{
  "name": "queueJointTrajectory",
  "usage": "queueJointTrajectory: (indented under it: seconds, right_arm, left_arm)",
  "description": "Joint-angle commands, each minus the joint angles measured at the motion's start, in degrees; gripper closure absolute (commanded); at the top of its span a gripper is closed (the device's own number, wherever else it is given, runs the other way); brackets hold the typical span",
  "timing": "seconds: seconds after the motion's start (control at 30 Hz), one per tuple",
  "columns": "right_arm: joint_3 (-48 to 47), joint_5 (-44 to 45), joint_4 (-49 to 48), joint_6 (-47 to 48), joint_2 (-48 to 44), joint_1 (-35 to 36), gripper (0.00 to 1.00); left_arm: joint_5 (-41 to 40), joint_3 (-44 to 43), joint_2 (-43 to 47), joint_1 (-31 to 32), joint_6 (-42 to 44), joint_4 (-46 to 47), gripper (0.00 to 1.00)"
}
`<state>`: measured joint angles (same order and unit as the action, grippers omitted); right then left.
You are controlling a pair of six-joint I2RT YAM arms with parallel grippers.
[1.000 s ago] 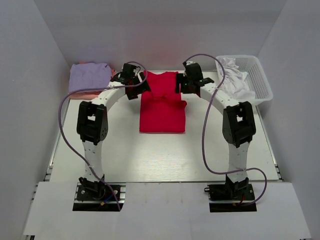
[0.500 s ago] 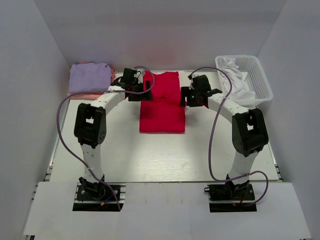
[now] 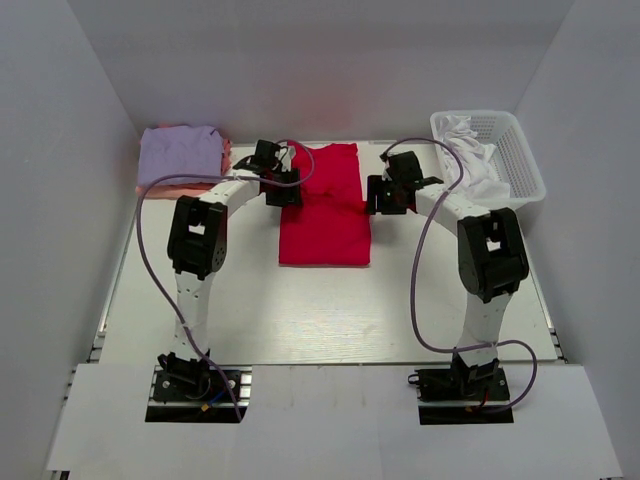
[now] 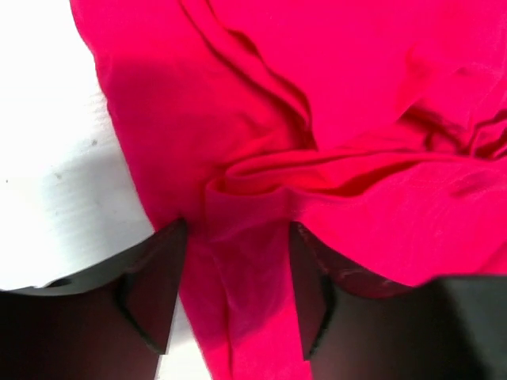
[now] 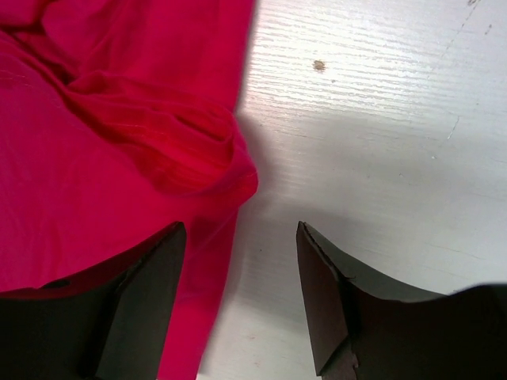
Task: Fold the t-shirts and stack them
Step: Fold the folded rectangular tshirt in 1/3 of the way
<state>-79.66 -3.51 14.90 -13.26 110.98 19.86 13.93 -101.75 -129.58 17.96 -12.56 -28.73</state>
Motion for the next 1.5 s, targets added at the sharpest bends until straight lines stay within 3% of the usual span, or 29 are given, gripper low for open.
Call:
queueJointTrajectory:
  seconds: [0.0,0.27,0.43,0.57,0.7,0.77,0.83,0.9,1.23,1.47]
  right_arm:
    - [-2.70,-1.59,-1.01,-0.19,1.08,-0.78,0.36]
    - [-4.01,-4.92,-1.45,-0.45,2.93,-1.14,0.40]
    - [-4.71,-6.34,-1.45,-1.07,4.42,-1.40,0.48]
    - [-6.56,-6.51,-1.27,-1.60,5.65,-1.31,0.50]
    - [-7.88,-6.86,-1.36,-2.56,7.06,-1.49,0.66]
    - [-8.67,-7.74,-2.15,-2.48,7.50,-1.57,0.71]
    - [-9.55,-8.88,-2.76,-2.48,8.11,-1.57,0.81]
    - [-10.51,-10.63,-2.94,-2.48,8.72,-1.49,1.00]
    - [-3.94,-13.28,-8.13,-1.77,1.17,-1.31,1.00]
    - [-5.95,-12.40,-6.72,-1.51,2.92,-1.49,1.00]
  left_arm:
    - [1.71,-2.48,0.99,-0.11,-0.27,0.34,0.38]
    - [-1.37,-2.57,1.70,-0.11,-0.89,0.34,0.44]
    - [1.53,-4.49,-1.11,-0.11,-0.89,0.35,0.50]
    - [2.85,-5.12,-2.26,-0.11,-1.42,0.34,0.67]
    - [3.38,-5.12,-1.11,-0.11,-1.95,0.87,0.93]
    - [2.77,-4.51,0.20,-0.11,-2.47,1.48,1.00]
    - [2.77,-3.90,1.78,-0.11,-2.47,2.01,1.00]
    - [2.77,-3.02,3.10,-0.11,-2.47,2.62,1.00]
    - [2.24,8.06,14.96,-0.11,-2.47,7.19,1.00]
    - [0.22,10.52,16.82,-0.82,-2.47,8.34,1.00]
